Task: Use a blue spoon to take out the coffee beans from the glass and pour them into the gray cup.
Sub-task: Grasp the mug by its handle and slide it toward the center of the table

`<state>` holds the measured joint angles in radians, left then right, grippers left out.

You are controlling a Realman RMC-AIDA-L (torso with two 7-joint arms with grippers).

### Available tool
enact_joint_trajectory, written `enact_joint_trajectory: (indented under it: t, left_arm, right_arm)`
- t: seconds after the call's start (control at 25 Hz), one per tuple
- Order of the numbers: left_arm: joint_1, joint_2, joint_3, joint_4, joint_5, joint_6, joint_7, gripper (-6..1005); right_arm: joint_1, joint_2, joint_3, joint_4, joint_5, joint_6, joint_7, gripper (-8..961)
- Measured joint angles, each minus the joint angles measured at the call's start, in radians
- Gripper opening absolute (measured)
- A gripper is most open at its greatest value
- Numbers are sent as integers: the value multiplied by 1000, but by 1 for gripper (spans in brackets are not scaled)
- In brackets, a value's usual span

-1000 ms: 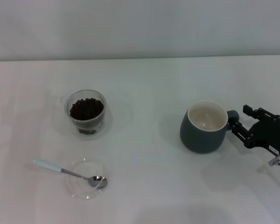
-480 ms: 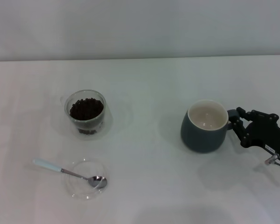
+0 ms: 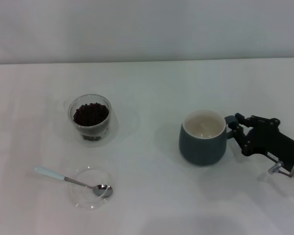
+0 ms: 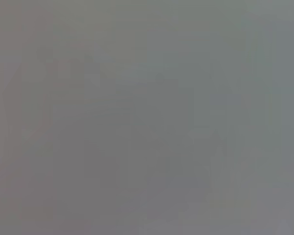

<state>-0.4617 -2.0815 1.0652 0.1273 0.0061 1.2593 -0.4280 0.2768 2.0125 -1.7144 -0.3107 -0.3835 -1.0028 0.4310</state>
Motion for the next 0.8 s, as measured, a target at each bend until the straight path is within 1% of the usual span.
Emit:
enact_joint_trajectory:
  t: [0.4,0.6,0.8]
  left_arm:
    - [1,0,2,-3,0,0,0,860]
    - [2,-2,2,-4,0,0,0,860]
    - [-1,-3,4,-13,6,1,-6,860]
  right_arm:
    - [9,7,-86,-40,6,-3,22,181]
    - [12,9,-165,-58,68,-3,20,181]
    - [23,11,-201,-65,84,4,16,180]
